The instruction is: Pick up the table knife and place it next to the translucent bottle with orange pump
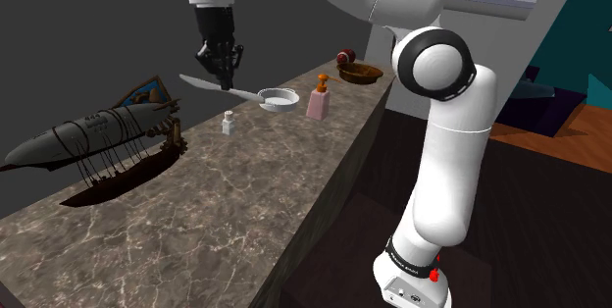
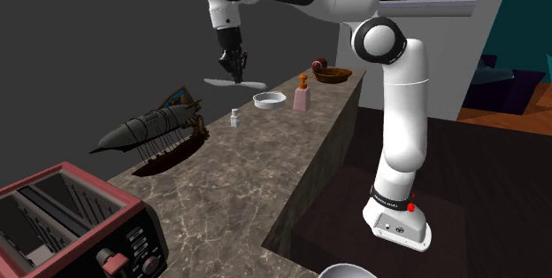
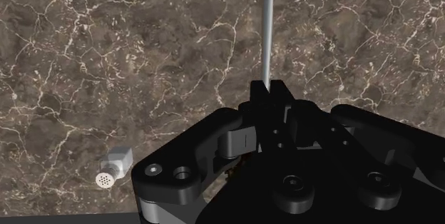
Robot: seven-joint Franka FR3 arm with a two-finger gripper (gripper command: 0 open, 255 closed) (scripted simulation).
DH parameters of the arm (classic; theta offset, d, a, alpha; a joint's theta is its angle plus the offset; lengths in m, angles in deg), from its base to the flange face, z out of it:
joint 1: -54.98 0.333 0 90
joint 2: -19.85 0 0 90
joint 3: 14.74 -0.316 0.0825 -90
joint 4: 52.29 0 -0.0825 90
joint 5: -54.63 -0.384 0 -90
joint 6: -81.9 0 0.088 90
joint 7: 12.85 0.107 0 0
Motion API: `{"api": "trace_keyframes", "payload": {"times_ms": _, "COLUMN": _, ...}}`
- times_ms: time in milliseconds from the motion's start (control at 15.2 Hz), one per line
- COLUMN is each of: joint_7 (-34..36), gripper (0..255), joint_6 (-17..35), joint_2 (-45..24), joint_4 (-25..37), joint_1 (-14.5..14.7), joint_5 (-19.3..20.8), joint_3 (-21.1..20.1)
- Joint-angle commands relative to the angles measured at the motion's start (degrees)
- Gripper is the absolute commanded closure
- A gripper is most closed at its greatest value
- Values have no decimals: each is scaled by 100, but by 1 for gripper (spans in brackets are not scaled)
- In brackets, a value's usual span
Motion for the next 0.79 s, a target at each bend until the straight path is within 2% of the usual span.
{"api": "trace_keyframes", "payload": {"times_ms": 0, "joint_7": -310, "gripper": 255, "joint_6": 63, "joint_2": 106, "joint_4": -165, "joint_1": -195, "joint_5": -6, "joint_3": 112}}
{"api": "trace_keyframes", "payload": {"times_ms": 330, "joint_7": -1021, "gripper": 255, "joint_6": 145, "joint_2": 336, "joint_4": -459, "joint_1": -630, "joint_5": 3, "joint_3": 395}}
{"api": "trace_keyframes", "payload": {"times_ms": 726, "joint_7": -1856, "gripper": 255, "joint_6": 180, "joint_2": 380, "joint_4": -512, "joint_1": -1107, "joint_5": 73, "joint_3": 740}}
